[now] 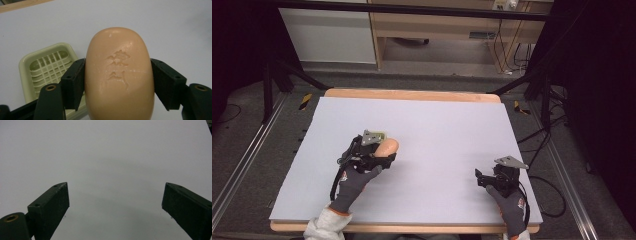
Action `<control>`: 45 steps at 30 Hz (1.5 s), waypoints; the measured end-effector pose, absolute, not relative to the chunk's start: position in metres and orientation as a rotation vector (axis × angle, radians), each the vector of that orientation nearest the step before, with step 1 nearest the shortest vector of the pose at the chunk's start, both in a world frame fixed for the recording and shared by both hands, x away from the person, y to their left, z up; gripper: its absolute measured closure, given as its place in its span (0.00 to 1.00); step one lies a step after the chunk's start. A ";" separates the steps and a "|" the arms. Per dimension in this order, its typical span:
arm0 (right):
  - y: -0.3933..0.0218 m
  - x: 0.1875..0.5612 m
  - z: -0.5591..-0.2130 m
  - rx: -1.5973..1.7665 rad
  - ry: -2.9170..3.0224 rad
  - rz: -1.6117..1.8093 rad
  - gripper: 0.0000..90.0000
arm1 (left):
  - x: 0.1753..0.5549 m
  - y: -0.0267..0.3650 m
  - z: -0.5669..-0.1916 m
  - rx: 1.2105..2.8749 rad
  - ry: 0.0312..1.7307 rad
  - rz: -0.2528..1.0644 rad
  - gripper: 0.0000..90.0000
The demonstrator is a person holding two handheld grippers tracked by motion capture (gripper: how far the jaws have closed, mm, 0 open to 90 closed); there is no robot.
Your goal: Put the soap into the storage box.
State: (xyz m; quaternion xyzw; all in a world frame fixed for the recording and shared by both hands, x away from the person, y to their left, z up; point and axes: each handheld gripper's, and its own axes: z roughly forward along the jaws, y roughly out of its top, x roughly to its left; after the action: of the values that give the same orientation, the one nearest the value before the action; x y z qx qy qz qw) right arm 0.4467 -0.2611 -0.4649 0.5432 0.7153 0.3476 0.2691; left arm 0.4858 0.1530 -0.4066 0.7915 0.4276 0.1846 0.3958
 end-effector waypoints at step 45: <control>-0.257 0.449 -0.466 1.450 1.935 0.926 0.09 | 0.526 0.183 -0.421 1.980 1.224 0.529 0.35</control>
State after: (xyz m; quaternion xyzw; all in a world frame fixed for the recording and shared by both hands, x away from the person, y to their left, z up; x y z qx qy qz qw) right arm 0.4491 -0.2569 -0.4658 0.5389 0.7189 0.3441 0.2727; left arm 0.5262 0.1834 -0.4206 0.7712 0.4765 0.2060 0.3684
